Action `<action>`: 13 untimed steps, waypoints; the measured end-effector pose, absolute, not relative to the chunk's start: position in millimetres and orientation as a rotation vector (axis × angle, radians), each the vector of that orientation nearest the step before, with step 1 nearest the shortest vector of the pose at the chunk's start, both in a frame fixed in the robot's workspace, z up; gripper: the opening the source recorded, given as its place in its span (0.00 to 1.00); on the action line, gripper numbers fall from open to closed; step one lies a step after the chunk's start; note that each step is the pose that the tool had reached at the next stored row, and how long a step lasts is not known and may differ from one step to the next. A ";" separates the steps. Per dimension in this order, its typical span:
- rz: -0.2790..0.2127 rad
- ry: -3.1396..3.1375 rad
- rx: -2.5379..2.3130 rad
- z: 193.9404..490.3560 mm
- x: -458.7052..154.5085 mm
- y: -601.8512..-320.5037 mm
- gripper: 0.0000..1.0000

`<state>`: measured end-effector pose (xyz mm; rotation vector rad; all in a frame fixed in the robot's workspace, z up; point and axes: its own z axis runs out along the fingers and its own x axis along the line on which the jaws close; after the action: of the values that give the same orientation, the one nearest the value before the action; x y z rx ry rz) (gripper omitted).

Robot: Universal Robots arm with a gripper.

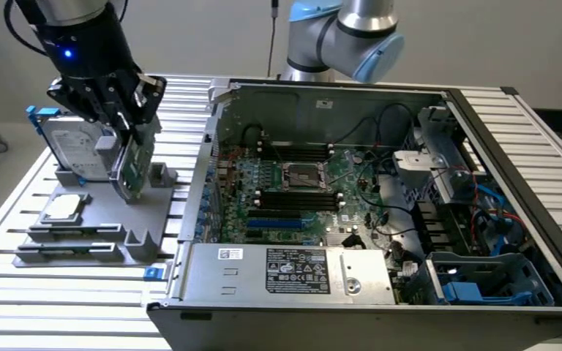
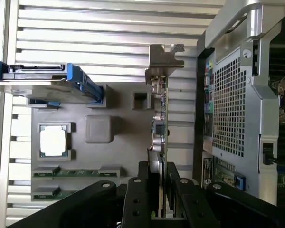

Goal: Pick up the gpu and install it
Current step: 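Pick up the gpu and move the gpu toward the slot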

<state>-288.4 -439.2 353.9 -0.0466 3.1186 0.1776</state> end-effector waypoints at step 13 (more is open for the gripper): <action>0.189 3.126 -0.046 401.1 -230.1 -439.2 0.26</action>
<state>-230.1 -439.2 401.1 -0.0460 3.1264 0.1886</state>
